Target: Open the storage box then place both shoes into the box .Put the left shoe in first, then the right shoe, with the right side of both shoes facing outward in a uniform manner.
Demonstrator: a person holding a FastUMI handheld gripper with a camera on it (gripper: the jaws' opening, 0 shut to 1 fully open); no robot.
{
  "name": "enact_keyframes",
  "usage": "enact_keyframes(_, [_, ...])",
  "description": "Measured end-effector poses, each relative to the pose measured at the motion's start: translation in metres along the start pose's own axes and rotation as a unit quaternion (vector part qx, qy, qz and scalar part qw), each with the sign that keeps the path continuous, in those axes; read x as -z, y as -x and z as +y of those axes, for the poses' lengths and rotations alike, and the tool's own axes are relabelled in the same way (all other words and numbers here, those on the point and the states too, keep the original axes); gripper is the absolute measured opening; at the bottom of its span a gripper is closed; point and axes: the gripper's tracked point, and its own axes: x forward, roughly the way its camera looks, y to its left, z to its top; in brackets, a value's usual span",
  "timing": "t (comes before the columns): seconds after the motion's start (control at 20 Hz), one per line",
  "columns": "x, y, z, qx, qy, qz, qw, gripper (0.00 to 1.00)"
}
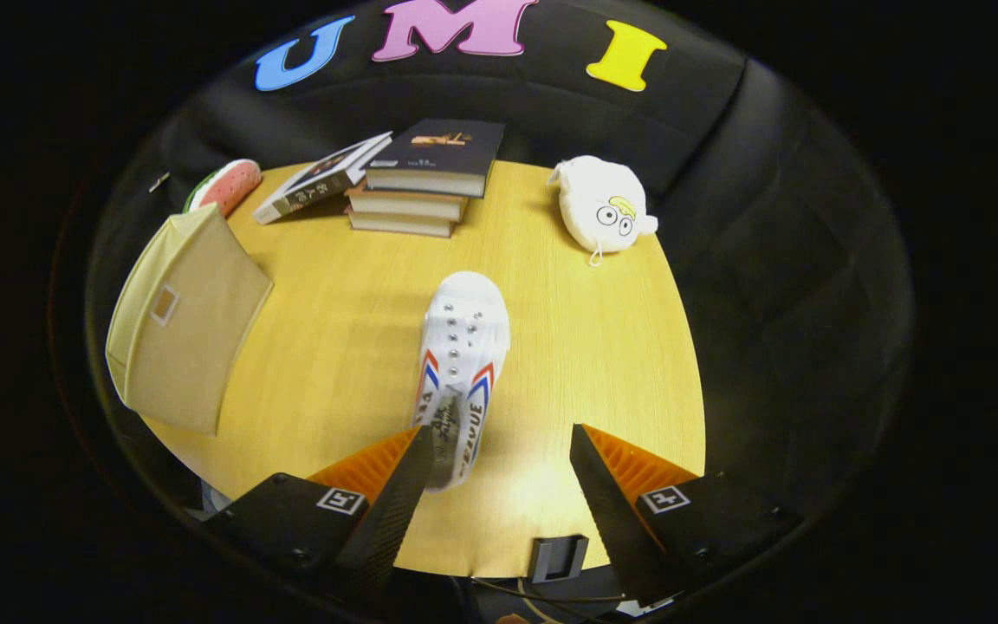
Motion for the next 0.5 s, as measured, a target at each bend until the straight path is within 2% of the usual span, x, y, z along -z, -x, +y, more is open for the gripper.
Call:
enact_keyframes(0.25, [0.013, -0.050, 0.010, -0.035, 0.023, 0.023, 0.999, 1.00])
enact_keyframes(0.5, [-0.006, -0.078, 0.006, -0.033, 0.008, 0.005, 0.999, 0.99])
